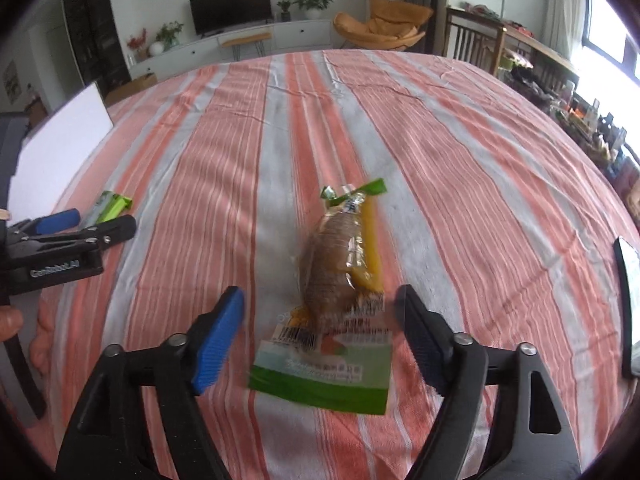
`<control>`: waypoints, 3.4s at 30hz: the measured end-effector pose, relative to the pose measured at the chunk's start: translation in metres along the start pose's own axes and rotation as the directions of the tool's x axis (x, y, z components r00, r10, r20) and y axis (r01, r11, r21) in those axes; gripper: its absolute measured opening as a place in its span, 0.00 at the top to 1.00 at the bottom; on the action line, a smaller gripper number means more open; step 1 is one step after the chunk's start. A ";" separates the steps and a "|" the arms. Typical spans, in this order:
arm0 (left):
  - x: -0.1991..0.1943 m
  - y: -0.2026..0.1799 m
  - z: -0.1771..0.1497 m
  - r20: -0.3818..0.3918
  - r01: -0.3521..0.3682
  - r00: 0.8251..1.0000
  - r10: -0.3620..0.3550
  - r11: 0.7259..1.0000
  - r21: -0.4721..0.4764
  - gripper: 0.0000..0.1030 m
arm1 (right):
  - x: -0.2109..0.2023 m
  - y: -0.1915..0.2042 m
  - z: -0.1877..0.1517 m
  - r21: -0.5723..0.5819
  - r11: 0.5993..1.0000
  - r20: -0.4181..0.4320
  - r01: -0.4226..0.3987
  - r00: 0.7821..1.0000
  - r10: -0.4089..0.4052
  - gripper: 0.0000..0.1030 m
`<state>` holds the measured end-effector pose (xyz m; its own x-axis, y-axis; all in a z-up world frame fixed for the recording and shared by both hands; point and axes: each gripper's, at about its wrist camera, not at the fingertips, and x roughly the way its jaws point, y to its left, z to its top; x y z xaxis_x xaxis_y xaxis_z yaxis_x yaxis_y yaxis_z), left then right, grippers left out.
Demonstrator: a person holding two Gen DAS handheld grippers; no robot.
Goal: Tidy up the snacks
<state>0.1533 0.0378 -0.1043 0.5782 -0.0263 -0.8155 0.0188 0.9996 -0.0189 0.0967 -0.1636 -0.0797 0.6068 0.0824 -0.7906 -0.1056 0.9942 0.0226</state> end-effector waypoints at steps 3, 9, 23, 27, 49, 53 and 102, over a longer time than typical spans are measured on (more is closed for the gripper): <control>0.000 0.000 0.000 0.000 0.000 1.000 0.000 1.000 0.000 0.00 | 0.002 0.004 0.001 -0.001 1.000 0.001 0.005 1.000 -0.005 0.18; -0.001 -0.001 0.002 -0.063 0.065 0.996 -0.060 0.994 0.082 0.00 | 0.000 0.002 -0.002 0.003 1.000 0.000 -0.002 1.000 0.002 0.18; -0.023 -0.003 -0.011 0.009 0.088 0.996 -0.089 0.995 0.047 0.53 | -0.006 -0.046 0.002 0.352 0.911 0.072 -0.217 0.976 0.205 0.17; -0.042 0.013 -0.019 0.024 0.193 0.981 -0.192 0.979 -0.071 0.53 | 0.005 -0.005 0.019 0.128 0.989 -0.089 -0.069 0.993 0.081 0.38; -0.235 0.246 -0.064 0.173 -0.056 0.977 0.124 0.935 -0.351 0.52 | -0.155 0.223 0.096 -0.026 0.702 -0.027 -0.711 0.703 0.711 0.54; -0.229 0.281 -0.090 0.088 -0.178 0.968 0.235 0.890 -0.419 0.42 | -0.168 0.312 0.097 -0.147 0.612 -0.096 -0.777 0.627 0.773 0.37; -0.290 0.238 -0.097 0.102 -0.378 0.890 0.444 0.845 -0.378 0.00 | -0.181 0.349 0.057 -0.426 0.798 -0.091 -0.426 0.898 0.431 0.29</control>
<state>-0.0893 0.2838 0.0714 0.6061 0.4203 -0.6753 -0.5113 0.8562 0.0739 -0.0050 0.1729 0.1062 0.4277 0.4959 -0.7557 -0.6785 0.7286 0.0941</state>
